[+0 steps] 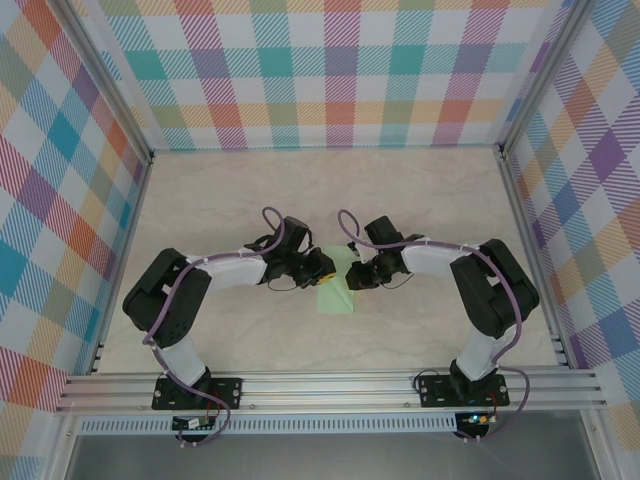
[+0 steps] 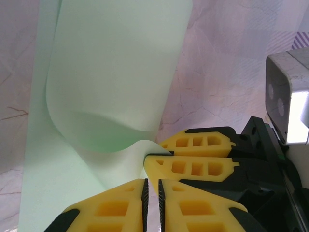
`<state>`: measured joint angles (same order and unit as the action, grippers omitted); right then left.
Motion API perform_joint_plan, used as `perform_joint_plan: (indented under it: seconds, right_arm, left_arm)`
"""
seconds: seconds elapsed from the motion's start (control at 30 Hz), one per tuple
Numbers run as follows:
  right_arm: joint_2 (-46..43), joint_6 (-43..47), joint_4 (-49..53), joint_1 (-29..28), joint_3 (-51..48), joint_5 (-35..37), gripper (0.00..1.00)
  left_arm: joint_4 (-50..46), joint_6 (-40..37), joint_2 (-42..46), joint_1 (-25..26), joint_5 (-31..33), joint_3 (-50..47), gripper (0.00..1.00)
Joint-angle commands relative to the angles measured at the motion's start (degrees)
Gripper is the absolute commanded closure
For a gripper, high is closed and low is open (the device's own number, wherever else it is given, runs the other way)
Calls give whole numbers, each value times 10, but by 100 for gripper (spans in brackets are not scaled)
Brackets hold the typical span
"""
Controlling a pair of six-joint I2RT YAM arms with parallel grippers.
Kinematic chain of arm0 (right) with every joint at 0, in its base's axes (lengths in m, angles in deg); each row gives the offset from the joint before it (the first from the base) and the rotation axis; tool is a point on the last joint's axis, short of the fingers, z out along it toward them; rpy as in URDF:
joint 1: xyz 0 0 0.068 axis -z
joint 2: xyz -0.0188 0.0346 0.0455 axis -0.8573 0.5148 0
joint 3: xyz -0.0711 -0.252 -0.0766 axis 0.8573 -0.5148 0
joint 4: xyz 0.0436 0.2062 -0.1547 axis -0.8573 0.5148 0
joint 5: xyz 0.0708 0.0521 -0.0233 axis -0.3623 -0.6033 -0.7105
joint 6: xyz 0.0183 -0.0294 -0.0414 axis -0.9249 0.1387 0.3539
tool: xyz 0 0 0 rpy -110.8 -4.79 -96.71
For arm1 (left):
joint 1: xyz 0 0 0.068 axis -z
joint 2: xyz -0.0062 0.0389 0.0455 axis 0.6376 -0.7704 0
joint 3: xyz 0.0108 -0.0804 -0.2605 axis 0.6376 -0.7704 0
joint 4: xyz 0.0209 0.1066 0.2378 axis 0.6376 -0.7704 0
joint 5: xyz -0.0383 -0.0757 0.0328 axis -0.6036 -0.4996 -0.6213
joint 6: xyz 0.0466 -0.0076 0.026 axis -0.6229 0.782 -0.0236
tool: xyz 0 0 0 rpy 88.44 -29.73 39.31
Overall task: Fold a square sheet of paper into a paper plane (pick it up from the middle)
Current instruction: Fold the triangle a second time at the center of the table.
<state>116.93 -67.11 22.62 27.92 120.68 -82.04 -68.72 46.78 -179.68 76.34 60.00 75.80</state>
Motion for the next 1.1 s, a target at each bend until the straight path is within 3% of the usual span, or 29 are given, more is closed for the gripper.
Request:
perform_joint_plan:
  seconds: [0.0,1.07]
  right_arm:
    - [12,16,1,5,10,-16,88]
    - [23,8,-13,7,2,-14,89]
  left_arm:
    - [37,26,-12,9,-14,-12,85]
    - [83,35,-70,19,-28,-26,87]
